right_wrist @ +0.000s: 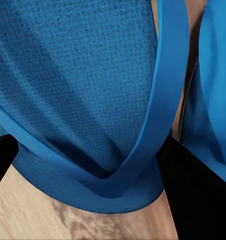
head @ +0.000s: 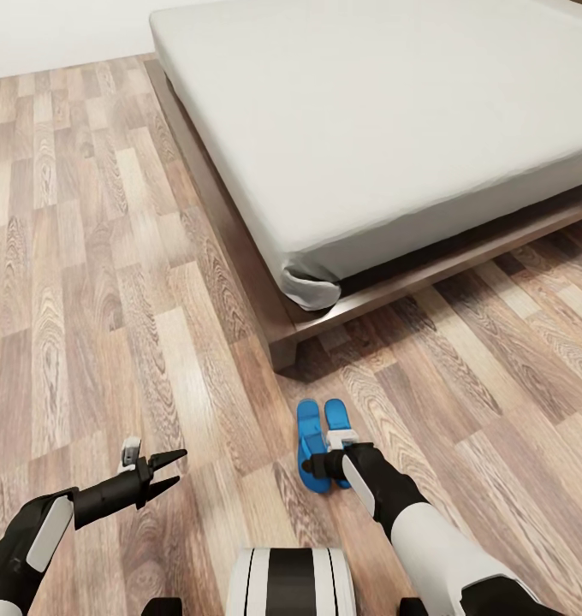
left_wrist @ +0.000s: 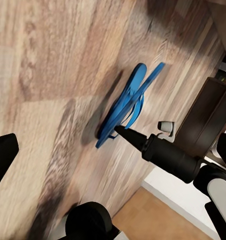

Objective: In the bedroom, move the book from the bed onto either nightstand, and place the two sandals side by side next to the bed.

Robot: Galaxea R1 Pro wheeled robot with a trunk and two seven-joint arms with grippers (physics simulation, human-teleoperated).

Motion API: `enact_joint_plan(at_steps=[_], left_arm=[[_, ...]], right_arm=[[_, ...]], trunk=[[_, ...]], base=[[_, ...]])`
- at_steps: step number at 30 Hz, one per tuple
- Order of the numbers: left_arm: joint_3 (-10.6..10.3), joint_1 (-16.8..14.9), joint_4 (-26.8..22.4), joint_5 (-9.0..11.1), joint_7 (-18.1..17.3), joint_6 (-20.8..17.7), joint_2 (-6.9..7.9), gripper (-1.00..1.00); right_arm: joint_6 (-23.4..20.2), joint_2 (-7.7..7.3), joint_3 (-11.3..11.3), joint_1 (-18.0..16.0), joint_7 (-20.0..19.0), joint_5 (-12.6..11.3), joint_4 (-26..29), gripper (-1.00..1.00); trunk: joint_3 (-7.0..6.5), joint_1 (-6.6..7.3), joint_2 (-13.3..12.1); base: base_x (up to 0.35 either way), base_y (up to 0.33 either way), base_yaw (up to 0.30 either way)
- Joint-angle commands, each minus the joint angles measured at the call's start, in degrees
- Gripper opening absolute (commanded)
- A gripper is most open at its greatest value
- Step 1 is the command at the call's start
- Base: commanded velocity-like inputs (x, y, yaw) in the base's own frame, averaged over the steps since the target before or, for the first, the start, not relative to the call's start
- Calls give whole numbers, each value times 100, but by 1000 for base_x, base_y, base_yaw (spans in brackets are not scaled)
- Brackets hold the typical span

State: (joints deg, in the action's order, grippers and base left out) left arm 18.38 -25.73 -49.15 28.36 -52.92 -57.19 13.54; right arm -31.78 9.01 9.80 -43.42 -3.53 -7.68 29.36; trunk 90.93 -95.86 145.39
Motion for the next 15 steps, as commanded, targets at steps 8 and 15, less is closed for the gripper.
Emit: enact_joint_plan(at_steps=[8, 15], left_arm=[[8, -2, -1, -15, -25, -21, -1, 100], [8, -2, -1, -15, -25, -21, -1, 100]], right_arm=[[38, 3, 22, -7, 5, -58, 6, -100], [40, 4, 22, -6, 9, -58, 7, -100]], trunk=[[3, 1, 1], [3, 1, 1]], base=[[0, 0, 0], [0, 0, 0]])
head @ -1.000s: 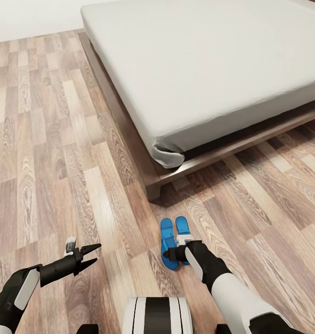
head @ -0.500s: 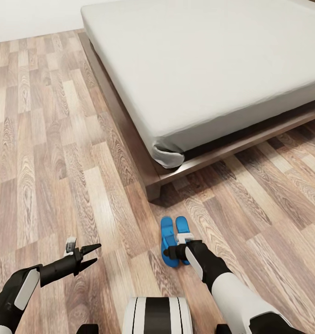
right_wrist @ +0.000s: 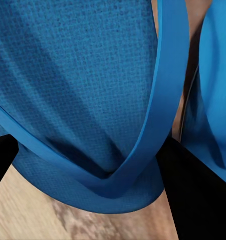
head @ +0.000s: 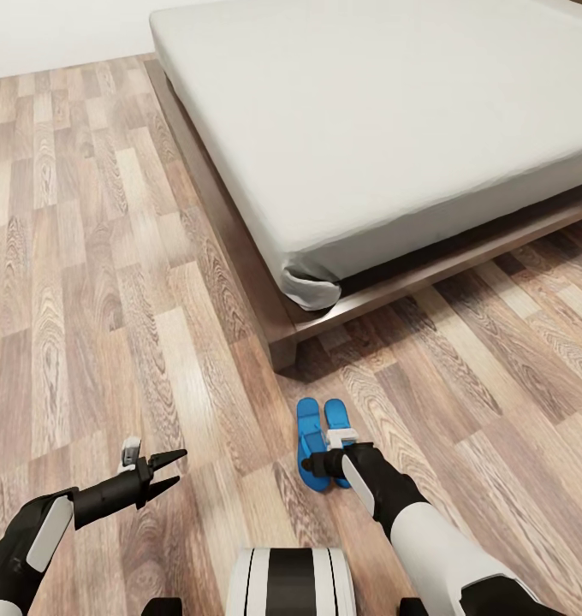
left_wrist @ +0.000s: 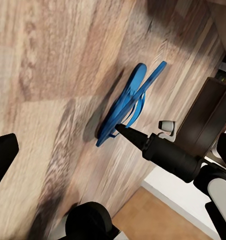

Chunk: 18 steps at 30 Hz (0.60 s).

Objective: In the bedroom, move the book from the bed onto either nightstand, and place the two sandals side by side next to the bed.

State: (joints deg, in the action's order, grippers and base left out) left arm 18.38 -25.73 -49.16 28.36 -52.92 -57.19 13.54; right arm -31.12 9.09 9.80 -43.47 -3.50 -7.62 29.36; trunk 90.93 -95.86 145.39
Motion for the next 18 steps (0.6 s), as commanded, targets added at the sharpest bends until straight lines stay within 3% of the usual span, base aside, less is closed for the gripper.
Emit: enact_joint_plan(at_steps=[1, 18], left_arm=[[8, -2, 0, -15, -25, -21, -1, 100], [9, -2, -4, -15, -25, -29, 3, 100]], right_arm=[[-26, -4, 22, -2, 6, -64, 8, -100], [51, -4, 22, -21, 243, -73, 8, -100]], trunk=[[3, 1, 1], [3, 1, 1]], base=[[0, 0, 0], [0, 0, 0]])
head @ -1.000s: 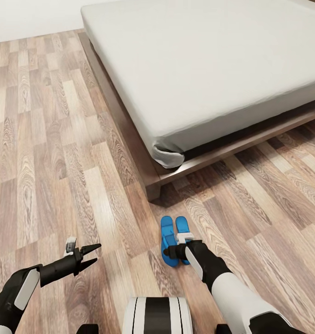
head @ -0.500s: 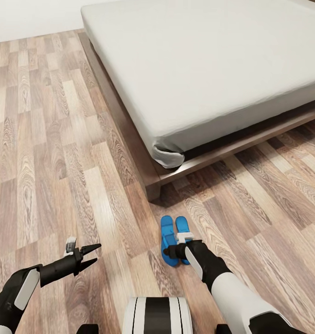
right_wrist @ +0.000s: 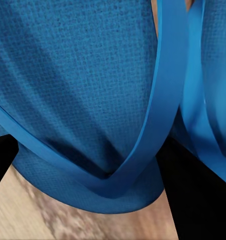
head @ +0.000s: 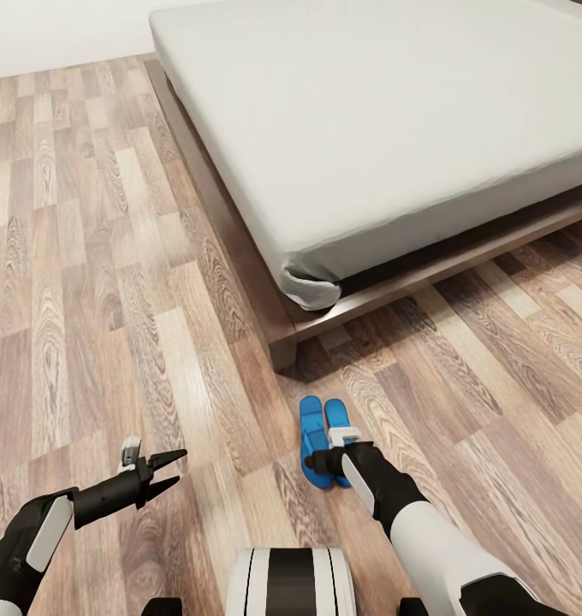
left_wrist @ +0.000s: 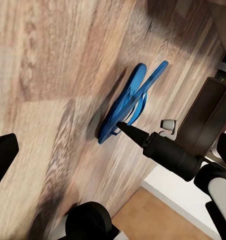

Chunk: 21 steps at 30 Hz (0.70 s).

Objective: In the bedroom, move the book from the bed onto either nightstand, and place the two sandals side by side next to the bed.

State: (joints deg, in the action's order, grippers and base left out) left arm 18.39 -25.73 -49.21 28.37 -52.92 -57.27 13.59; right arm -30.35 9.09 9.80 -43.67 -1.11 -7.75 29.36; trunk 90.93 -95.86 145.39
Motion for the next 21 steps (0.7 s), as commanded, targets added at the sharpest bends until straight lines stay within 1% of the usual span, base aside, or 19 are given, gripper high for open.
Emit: enact_joint_plan(at_steps=[1, 2, 8, 21], left_arm=[[9, -2, 0, -15, -25, -21, -1, 100], [10, -2, 0, -15, -25, -21, 0, 100], [9, -2, 0, -15, -26, -21, 1, 100], [7, -2, 2, -15, -25, -21, 2, 100]], right_arm=[[-22, -4, 22, -1, 4, -60, 8, -100], [-20, -4, 22, -1, 4, -60, 8, -100], [-16, 4, 23, -3, 5, -60, 8, -100], [-15, 5, 23, -10, 5, -60, 8, -100]], trunk=[[3, 1, 1], [3, 1, 1], [136, -15, 9], [136, -15, 9]], base=[[0, 0, 0], [0, 0, 0], [0, 0, 0], [0, 0, 0]])
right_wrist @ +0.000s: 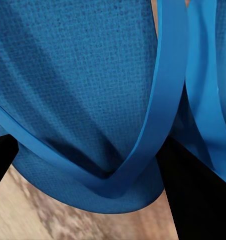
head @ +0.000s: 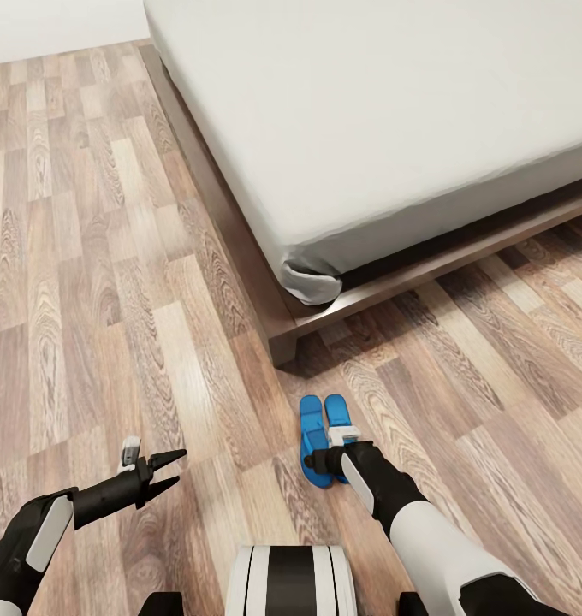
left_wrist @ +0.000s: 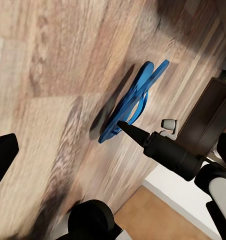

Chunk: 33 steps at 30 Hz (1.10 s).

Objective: In the bedroom, move the book from the bed onto either nightstand, and place the two sandals side by side next to the bed.

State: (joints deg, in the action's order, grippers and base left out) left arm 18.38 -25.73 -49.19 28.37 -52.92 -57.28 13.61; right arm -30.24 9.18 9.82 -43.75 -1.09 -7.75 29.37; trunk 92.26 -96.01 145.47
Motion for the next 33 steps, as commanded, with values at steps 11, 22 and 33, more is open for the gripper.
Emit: enact_joint_plan(at_steps=[11, 22, 33], left_arm=[[8, -2, 2, -15, -25, -20, -4, 100], [8, -2, 6, -15, -25, -20, 1, 100], [15, -2, 34, -68, -11, -20, 8, 100]], right_arm=[[-23, -7, 22, -2, 3, -60, 7, 100], [-24, -5, 21, -2, 3, -68, 7, 100], [-24, -19, 20, 0, -12, -140, 7, 100]], trunk=[[3, 1, 1], [3, 1, 1], [-196, 24, -11]], base=[[0, 0, 0], [0, 0, 0], [0, 0, 0]])
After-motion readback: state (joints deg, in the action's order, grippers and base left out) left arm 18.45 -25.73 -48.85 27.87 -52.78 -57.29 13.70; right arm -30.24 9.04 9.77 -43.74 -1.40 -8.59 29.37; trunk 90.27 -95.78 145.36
